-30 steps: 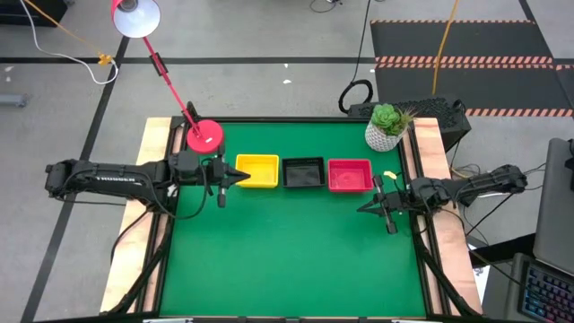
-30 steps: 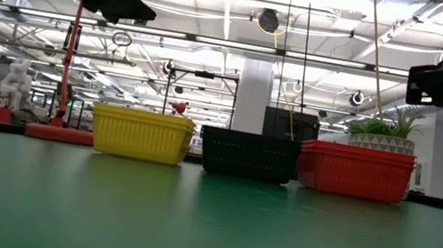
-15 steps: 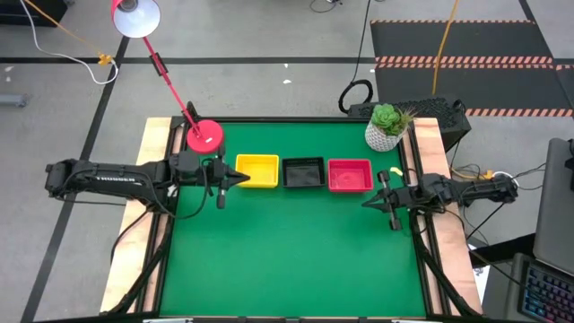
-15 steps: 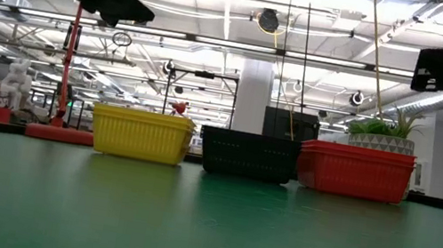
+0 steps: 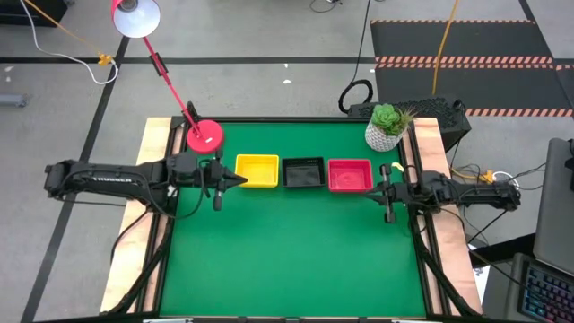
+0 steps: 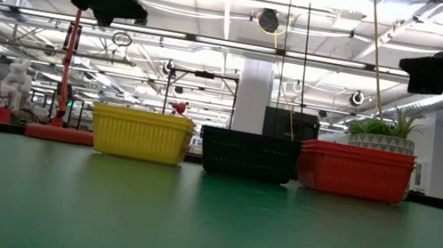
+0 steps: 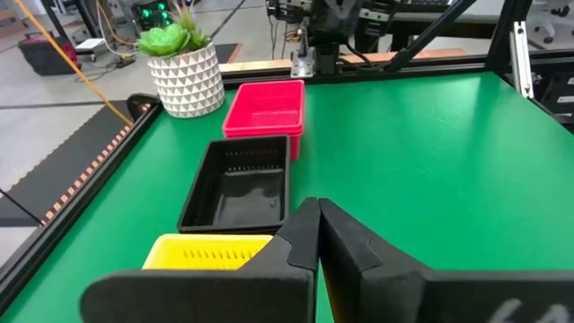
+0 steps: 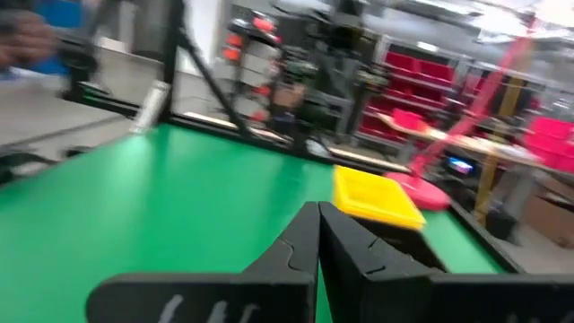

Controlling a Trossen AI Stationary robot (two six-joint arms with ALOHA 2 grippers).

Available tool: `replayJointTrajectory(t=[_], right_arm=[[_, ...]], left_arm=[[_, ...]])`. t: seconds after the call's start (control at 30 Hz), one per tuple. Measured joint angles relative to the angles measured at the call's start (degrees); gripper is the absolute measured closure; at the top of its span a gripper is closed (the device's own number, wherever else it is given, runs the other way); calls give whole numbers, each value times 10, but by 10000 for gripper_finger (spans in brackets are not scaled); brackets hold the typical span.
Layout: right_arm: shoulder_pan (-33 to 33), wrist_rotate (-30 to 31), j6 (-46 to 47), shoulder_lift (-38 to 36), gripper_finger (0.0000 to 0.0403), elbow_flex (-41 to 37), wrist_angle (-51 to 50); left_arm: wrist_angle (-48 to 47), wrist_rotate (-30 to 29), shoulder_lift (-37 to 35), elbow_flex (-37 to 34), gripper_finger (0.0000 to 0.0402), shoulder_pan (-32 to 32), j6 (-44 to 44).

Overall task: Stack baskets by color
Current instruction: Return to Home Position

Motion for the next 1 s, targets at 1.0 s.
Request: replayJointTrajectory(t=[1.0], right_arm=[[-23,3,8,2,403,-1,51]], left_arm=[[6,-13,-240,-181,394,13,-21]])
